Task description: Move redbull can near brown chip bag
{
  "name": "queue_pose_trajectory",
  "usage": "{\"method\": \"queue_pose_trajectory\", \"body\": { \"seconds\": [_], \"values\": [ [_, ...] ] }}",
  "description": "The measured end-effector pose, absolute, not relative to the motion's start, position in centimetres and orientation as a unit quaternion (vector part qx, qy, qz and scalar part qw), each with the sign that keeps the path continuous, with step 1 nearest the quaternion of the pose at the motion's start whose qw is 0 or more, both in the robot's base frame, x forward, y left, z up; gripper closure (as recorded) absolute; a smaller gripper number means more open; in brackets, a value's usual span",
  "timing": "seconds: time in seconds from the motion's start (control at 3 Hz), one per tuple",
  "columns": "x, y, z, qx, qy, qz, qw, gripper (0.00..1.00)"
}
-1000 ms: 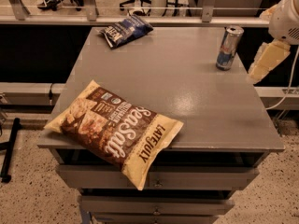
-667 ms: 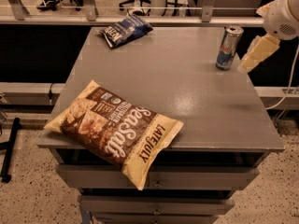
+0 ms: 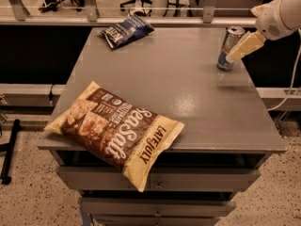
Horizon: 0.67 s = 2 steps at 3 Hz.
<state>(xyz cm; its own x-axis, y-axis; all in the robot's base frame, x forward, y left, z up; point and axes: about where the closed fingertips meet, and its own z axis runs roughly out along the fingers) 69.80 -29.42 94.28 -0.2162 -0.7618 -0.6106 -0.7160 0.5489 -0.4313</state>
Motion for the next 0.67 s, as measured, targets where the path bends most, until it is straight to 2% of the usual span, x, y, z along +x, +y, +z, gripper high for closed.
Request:
{"method": "queue_pose_trajectory", "body": {
  "seconds": [0.67],
  "values": [
    [72.3, -30.42, 93.89, -0.434, 0.772, 0.007, 0.463, 0.0]
  ]
}}
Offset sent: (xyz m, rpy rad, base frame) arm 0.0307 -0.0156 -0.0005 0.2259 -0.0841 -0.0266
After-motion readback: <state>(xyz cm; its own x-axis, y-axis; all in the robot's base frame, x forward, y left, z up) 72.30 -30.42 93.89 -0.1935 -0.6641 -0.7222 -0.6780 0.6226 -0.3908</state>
